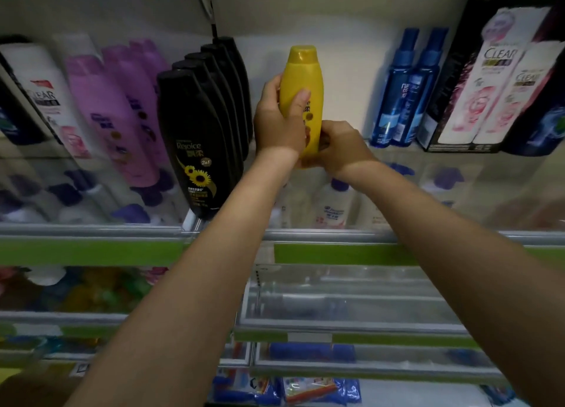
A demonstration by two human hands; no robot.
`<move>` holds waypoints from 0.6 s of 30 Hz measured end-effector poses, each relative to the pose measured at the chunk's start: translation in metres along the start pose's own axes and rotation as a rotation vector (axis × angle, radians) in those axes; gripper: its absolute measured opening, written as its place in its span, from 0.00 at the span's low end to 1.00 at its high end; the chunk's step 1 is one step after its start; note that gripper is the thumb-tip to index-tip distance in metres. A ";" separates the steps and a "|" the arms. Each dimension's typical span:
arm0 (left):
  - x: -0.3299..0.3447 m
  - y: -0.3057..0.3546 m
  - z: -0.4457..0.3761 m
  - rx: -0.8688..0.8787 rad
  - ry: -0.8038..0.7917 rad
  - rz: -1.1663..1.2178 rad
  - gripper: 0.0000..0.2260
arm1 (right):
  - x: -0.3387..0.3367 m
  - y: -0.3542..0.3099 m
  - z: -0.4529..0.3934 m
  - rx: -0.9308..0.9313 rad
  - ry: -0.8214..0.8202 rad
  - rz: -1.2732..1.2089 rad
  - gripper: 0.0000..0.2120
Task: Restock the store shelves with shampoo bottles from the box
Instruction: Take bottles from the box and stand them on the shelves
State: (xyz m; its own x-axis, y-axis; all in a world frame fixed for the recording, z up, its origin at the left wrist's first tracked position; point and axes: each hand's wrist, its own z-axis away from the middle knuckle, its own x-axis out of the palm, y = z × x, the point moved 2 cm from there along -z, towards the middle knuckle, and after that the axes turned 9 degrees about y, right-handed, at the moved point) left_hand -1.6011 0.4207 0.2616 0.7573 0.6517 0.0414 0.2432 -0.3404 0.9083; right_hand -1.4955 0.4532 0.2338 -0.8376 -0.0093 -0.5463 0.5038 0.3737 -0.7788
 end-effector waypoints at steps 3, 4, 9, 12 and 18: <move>0.009 -0.010 -0.013 -0.010 0.003 0.026 0.17 | 0.001 -0.001 -0.011 -0.004 -0.007 0.006 0.20; 0.012 -0.014 -0.017 -0.012 0.002 0.025 0.18 | 0.001 -0.001 -0.014 0.000 -0.006 0.001 0.19; 0.029 -0.027 -0.036 -0.036 0.057 -0.073 0.27 | 0.003 0.003 -0.030 0.022 0.012 0.024 0.18; 0.033 -0.029 -0.043 -0.025 0.064 -0.091 0.21 | 0.006 0.005 -0.038 0.039 0.043 0.021 0.18; 0.038 -0.036 -0.052 -0.031 0.102 -0.039 0.17 | 0.008 0.010 -0.043 0.079 0.102 -0.066 0.21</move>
State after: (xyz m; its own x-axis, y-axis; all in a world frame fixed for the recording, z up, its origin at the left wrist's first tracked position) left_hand -1.6130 0.4929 0.2527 0.6814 0.7304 0.0466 0.2515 -0.2935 0.9223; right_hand -1.5067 0.4971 0.2350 -0.8846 0.0644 -0.4619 0.4585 0.3016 -0.8360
